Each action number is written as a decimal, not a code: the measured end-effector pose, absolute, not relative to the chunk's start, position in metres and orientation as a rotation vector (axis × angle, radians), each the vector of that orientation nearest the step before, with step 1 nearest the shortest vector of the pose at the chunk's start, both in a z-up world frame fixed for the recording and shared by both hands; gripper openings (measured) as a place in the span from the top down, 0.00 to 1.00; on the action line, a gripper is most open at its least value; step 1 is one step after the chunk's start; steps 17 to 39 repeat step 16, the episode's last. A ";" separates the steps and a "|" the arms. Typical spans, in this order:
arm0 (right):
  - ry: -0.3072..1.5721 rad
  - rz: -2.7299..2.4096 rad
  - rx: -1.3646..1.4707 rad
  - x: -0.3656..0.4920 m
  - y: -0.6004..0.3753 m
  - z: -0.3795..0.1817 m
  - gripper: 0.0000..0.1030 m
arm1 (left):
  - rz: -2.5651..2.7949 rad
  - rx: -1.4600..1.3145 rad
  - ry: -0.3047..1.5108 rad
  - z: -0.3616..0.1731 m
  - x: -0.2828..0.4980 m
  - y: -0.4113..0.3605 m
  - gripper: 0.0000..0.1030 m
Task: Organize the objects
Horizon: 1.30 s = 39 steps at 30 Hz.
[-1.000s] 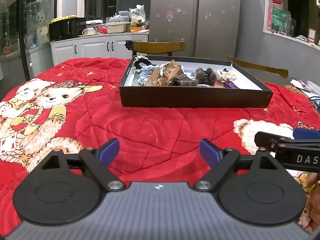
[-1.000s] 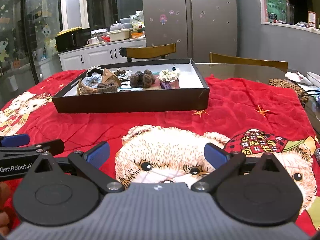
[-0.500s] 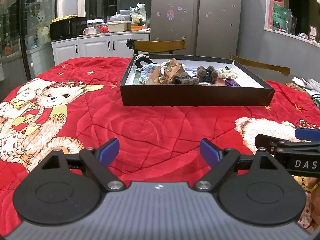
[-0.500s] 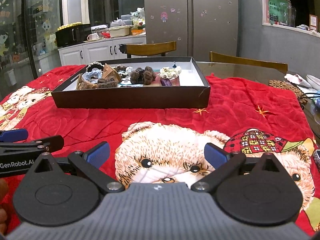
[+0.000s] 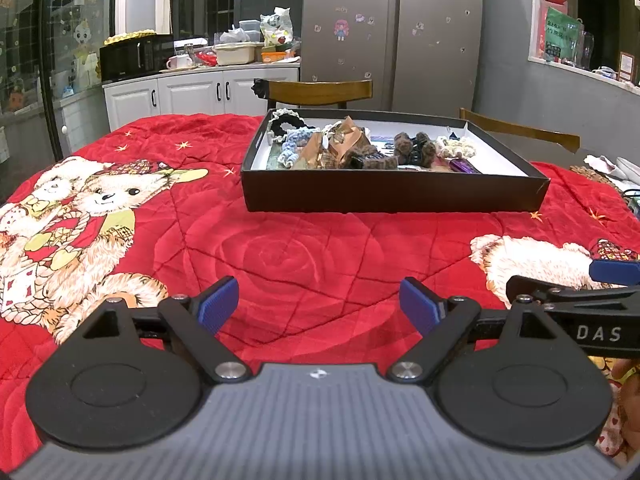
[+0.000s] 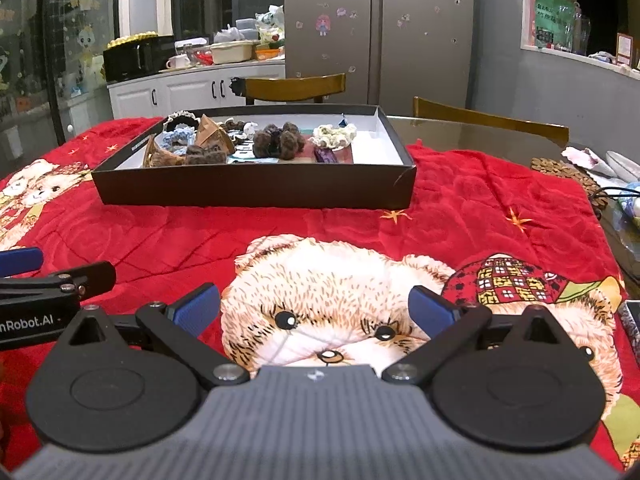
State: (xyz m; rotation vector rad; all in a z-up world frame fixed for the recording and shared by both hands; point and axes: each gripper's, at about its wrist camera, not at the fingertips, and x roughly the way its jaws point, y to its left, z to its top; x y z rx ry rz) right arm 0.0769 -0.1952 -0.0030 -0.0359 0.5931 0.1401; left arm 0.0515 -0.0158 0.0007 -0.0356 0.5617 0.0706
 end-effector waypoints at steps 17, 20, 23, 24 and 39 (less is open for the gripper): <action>0.618 0.141 -0.035 0.080 -0.196 -0.005 0.00 | 0.053 -0.028 0.574 -0.001 0.054 -0.017 0.12; 0.618 0.141 -0.035 0.080 -0.196 -0.005 0.00 | 0.053 -0.028 0.574 -0.001 0.054 -0.017 0.12; 0.618 0.141 -0.035 0.080 -0.196 -0.005 0.00 | 0.053 -0.028 0.574 -0.001 0.054 -0.017 0.12; 0.618 0.141 -0.035 0.080 -0.196 -0.005 0.00 | 0.053 -0.028 0.574 -0.001 0.054 -0.017 0.12; 0.618 0.141 -0.035 0.080 -0.196 -0.005 0.00 | 0.053 -0.028 0.574 -0.001 0.054 -0.017 0.12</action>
